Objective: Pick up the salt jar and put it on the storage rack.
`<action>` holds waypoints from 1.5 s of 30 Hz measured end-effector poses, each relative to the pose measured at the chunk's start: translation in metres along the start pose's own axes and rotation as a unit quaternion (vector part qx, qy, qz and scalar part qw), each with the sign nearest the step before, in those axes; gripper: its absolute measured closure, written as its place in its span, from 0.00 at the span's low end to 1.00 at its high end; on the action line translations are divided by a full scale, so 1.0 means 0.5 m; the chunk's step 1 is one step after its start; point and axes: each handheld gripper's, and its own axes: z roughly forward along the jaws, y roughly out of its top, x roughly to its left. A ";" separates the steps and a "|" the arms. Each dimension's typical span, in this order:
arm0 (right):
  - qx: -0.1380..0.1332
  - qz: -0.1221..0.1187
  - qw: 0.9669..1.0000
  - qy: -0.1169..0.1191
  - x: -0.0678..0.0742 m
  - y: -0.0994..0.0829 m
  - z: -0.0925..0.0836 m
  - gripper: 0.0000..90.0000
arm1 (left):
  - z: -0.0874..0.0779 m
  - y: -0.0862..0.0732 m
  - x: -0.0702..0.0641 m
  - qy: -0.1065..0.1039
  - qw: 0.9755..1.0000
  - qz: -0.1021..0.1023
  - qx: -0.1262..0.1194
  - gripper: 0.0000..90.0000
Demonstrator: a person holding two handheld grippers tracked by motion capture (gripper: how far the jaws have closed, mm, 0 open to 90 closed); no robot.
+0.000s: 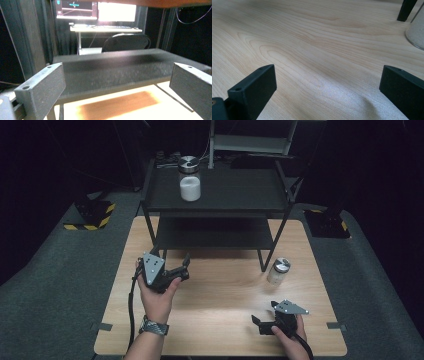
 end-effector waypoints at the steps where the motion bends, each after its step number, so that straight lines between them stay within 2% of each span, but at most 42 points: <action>1: 0.000 0.000 1.000 0.000 0.000 0.000 0.000 0.01 | 0.000 0.000 0.000 0.000 1.000 0.000 0.000 0.01; 3: 0.001 -0.001 1.000 0.000 0.001 0.000 0.000 0.01 | -0.010 -0.023 0.002 0.004 1.000 -0.004 0.005 0.01; 8: 0.000 -0.002 1.000 -0.001 0.001 0.000 0.000 0.01 | -0.025 -0.055 0.006 0.008 1.000 -0.004 0.023 0.01; 13: 0.001 -0.002 1.000 -0.002 0.002 0.000 0.000 0.01 | -0.035 -0.075 0.010 0.009 0.999 -0.009 0.038 0.01; 19: 0.000 -0.003 1.000 -0.003 0.003 0.000 0.000 0.01 | -0.048 -0.104 0.017 0.015 0.998 -0.015 0.058 0.01; 24: 0.000 -0.003 1.000 -0.003 0.003 0.000 0.000 0.01 | -0.061 -0.131 0.019 0.019 0.996 -0.015 0.084 0.01; 35: 0.001 -0.003 1.000 -0.004 0.004 0.001 0.001 0.01 | -0.075 -0.155 0.023 0.010 0.992 -0.013 0.127 0.01; 45: 0.002 -0.002 1.000 -0.004 0.004 0.001 0.001 0.01 | -0.082 -0.168 0.025 0.003 0.989 -0.010 0.151 0.01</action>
